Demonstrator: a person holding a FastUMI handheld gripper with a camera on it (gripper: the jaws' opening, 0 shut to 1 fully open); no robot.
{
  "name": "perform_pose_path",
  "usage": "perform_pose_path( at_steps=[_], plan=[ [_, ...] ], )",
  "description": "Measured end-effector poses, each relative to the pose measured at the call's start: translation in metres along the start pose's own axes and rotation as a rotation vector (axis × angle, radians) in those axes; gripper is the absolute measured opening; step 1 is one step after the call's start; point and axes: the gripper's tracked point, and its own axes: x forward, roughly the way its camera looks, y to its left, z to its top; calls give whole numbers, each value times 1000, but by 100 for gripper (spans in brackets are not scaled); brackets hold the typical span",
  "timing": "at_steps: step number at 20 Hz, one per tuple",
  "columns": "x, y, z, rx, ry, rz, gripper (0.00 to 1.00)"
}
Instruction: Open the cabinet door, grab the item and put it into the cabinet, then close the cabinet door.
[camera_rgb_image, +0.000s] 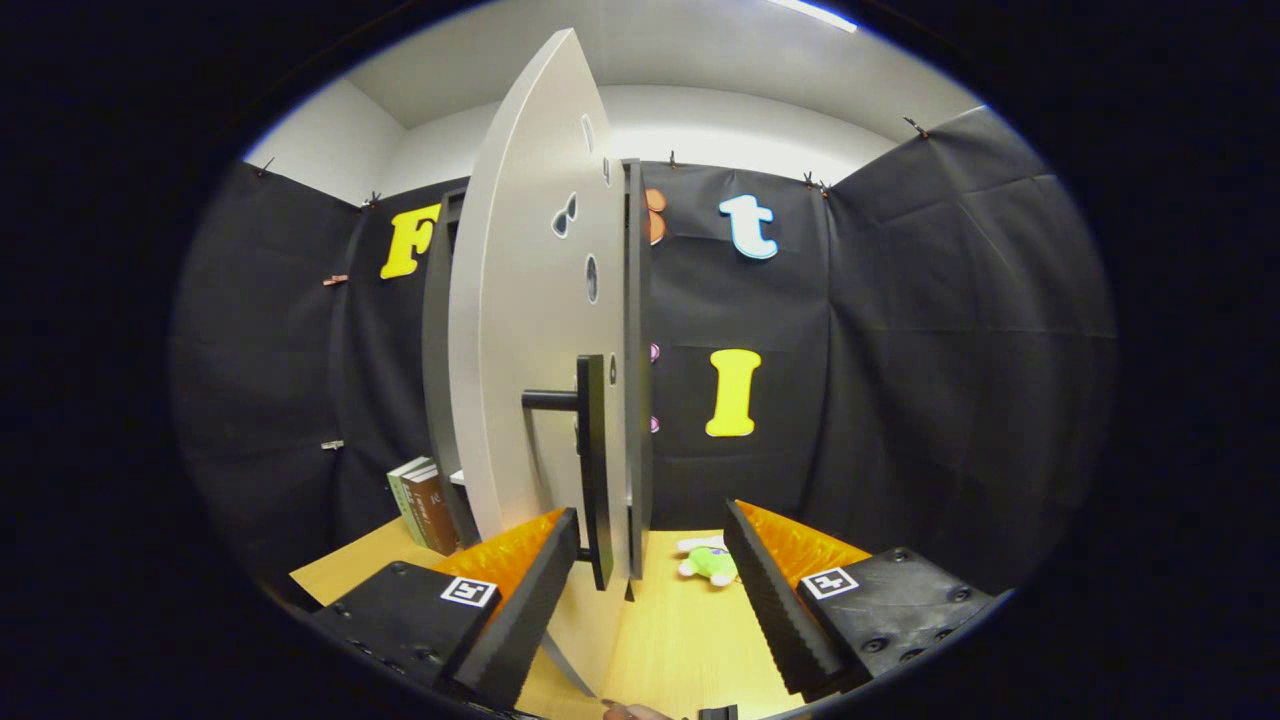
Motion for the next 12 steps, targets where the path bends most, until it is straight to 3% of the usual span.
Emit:
perform_pose_path(
  at_steps=[5,12],
  plan=[
    [8,49,-3,12,7,32,95],
    [30,133,-9,-11,20,10,94]
  ],
)
